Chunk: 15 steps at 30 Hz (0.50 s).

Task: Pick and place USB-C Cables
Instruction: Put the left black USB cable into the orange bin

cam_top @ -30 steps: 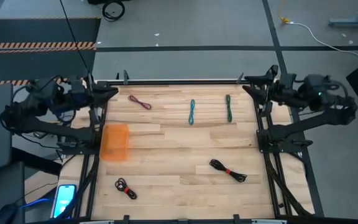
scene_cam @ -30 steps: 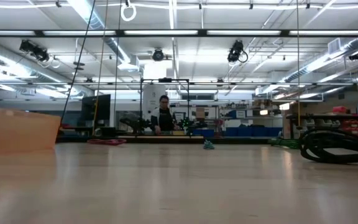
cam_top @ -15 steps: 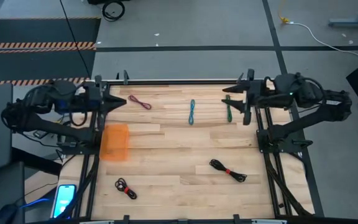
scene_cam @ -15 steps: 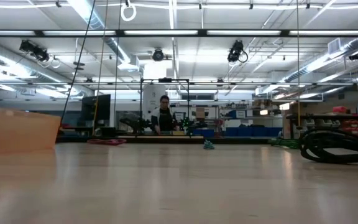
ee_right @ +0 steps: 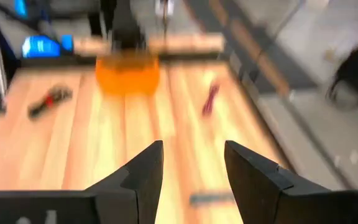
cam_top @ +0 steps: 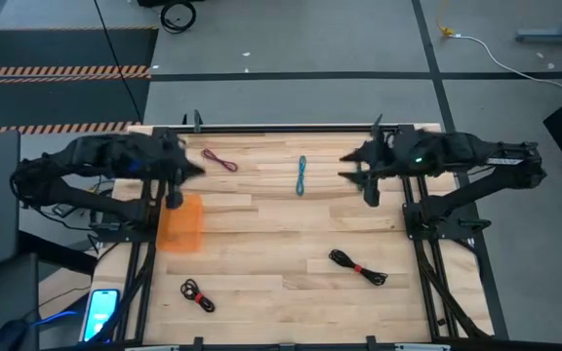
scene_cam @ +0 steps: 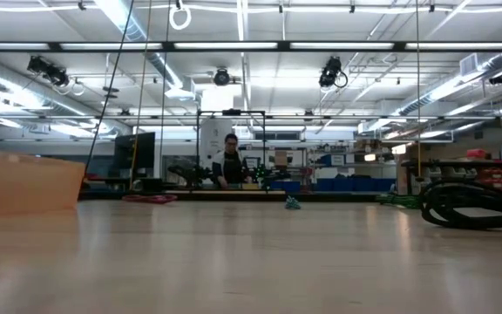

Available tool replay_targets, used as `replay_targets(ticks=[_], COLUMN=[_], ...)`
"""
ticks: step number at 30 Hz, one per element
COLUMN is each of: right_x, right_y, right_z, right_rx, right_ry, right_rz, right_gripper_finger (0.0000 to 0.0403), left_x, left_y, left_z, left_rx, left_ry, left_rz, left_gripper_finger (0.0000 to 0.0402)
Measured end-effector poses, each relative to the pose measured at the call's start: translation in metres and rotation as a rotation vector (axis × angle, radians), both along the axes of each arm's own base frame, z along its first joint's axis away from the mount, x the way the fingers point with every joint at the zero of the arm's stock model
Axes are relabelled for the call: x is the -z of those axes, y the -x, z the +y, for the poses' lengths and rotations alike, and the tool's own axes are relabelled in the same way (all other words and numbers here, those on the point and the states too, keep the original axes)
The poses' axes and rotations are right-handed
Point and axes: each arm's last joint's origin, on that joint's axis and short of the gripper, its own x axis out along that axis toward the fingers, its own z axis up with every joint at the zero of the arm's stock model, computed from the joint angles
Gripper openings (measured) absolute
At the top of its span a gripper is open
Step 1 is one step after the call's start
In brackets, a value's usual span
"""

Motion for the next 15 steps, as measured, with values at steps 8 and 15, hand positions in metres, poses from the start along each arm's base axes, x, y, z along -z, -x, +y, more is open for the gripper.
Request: replay_targets(ticks=[8, 15], right_x=[0.027, 0.038], right_y=[-0.011, -0.016], right_z=[0.007, 0.013], right_rx=[-0.033, -0.022], right_ry=[-0.085, -0.116], right_rz=[0.237, 0.336], right_gripper_finger=[0.0178, 0.0178], left_x=[0.027, 0.054], left_y=[-0.026, -0.045], left_z=[-0.031, -0.06], left_rx=[0.286, 0.357], left_ry=[0.111, 0.135], left_rz=[0.261, 0.518], left_gripper_finger=[0.0037, 0.0037])
